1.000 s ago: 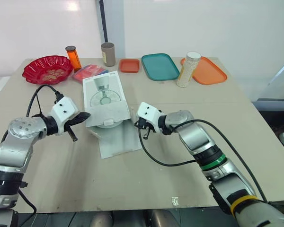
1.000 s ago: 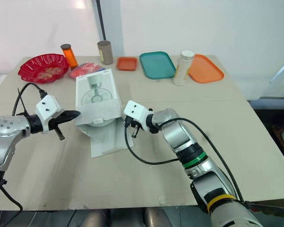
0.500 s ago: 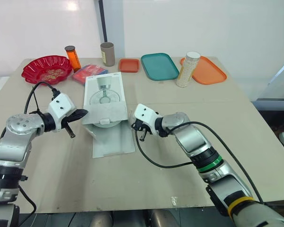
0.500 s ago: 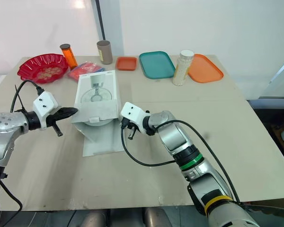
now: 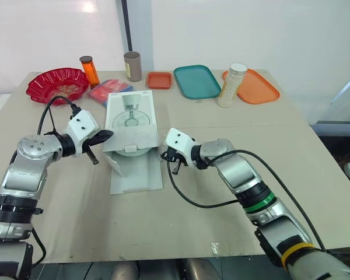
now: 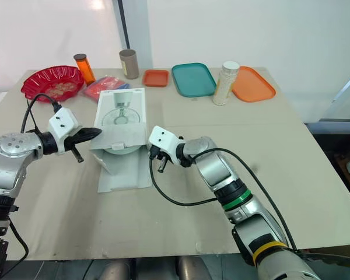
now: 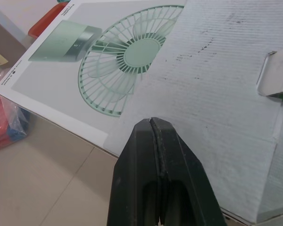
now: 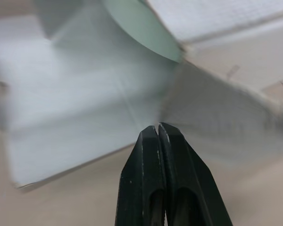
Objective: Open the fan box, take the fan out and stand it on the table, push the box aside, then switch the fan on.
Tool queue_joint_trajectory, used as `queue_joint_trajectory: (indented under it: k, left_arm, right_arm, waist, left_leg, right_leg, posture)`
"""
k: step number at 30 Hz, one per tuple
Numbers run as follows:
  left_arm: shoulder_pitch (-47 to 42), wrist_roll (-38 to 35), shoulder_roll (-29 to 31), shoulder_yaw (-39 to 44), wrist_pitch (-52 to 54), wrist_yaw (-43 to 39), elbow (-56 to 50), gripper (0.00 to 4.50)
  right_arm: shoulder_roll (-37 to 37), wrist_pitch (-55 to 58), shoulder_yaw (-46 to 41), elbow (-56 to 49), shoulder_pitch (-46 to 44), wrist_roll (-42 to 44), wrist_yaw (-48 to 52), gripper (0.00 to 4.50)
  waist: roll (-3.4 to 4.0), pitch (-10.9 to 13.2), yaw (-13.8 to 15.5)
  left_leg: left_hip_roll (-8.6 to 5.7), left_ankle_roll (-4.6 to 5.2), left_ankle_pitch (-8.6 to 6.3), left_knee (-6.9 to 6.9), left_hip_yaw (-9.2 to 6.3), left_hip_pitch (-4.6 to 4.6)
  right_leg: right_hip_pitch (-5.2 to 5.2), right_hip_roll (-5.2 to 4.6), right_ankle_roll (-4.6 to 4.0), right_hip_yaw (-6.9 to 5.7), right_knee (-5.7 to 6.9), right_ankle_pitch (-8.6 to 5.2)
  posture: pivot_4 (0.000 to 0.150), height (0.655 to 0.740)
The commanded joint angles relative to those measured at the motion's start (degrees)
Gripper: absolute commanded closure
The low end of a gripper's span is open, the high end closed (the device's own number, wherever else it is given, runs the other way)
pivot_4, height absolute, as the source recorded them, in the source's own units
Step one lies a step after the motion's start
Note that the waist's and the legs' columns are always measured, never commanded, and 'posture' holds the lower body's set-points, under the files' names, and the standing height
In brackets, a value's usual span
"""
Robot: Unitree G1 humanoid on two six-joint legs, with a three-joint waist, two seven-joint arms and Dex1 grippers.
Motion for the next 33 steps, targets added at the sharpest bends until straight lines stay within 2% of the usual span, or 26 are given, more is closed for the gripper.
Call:
queue_joint_trajectory:
  k: [1, 4, 9, 18, 24, 33]
  left_arm:
    - [0.80, 0.20, 1.37, 1.40, -0.36, -0.20, -0.05, 4.50]
    - [0.58, 0.30, 1.16, 1.37, -0.28, -0.03, 0.06, 4.50]
    - [0.28, 0.24, 0.93, 1.29, 0.02, 0.15, -0.60, 4.50]
    - [-3.02, -0.50, 0.45, 1.86, 1.84, 0.98, -2.88, 4.50]
    - [-1.79, -0.33, 1.41, 1.73, 2.49, 0.05, -6.53, 4.50]
    - [-0.31, -2.11, 2.32, 3.21, 4.90, -0.33, -11.97, 4.50]
  right_arm:
    - [-3.59, -2.32, -5.03, -7.33, -0.08, 7.64, 7.88, 4.46]
    - [-4.17, -1.46, -6.93, -9.19, -0.58, 11.99, 10.11, 4.46]
    - [-0.30, 2.96, -9.86, -6.72, -3.82, 16.36, 7.08, 4.46]
    - [9.62, -3.97, -9.84, 10.54, -12.71, 10.65, -6.37, 4.46]
    - [8.42, -7.58, -5.85, 16.21, -13.43, 4.52, -7.76, 4.46]
    - [8.47, -8.00, -4.34, 18.52, -13.55, 1.03, -8.06, 4.46]
  waist:
    - [0.00, 0.00, 0.02]
    - [0.00, 0.01, -0.05]
    - [0.00, 0.01, -0.12]
    - [-0.01, 0.01, -0.10]
    - [0.00, 0.01, -0.08]
    - [0.00, 0.01, -0.14]
  left_leg:
    - [-0.01, 0.00, 0.00, 0.00, 0.00, -0.02]
    - [0.00, 0.00, 0.00, 0.01, 0.00, 0.03]
    - [0.01, 0.00, 0.00, 0.01, 0.00, 0.04]
    - [0.01, -0.03, 0.02, 0.01, -0.01, -0.08]
    - [-0.06, -0.02, 0.01, 0.00, 0.00, -0.17]
    - [-0.04, -0.02, 0.01, 0.01, 0.00, -0.15]
  right_leg:
    - [0.00, -0.01, 0.00, 0.00, -0.01, 0.00]
    - [0.01, 0.00, 0.00, 0.00, 0.00, 0.00]
    - [0.01, 0.02, -0.01, 0.01, 0.02, 0.01]
    - [-0.08, 0.00, -0.02, -0.02, 0.01, 0.01]
    - [-0.15, -0.09, -0.01, -0.02, 0.00, 0.01]
    - [-0.18, -0.06, -0.01, 0.00, 0.05, 0.01]
  posture:
    - [0.150, 0.7400]
    - [0.150, 0.7400]
    - [0.150, 0.7400]
    - [0.150, 0.7400]
    - [0.150, 0.7400]
    - [0.150, 0.7400]
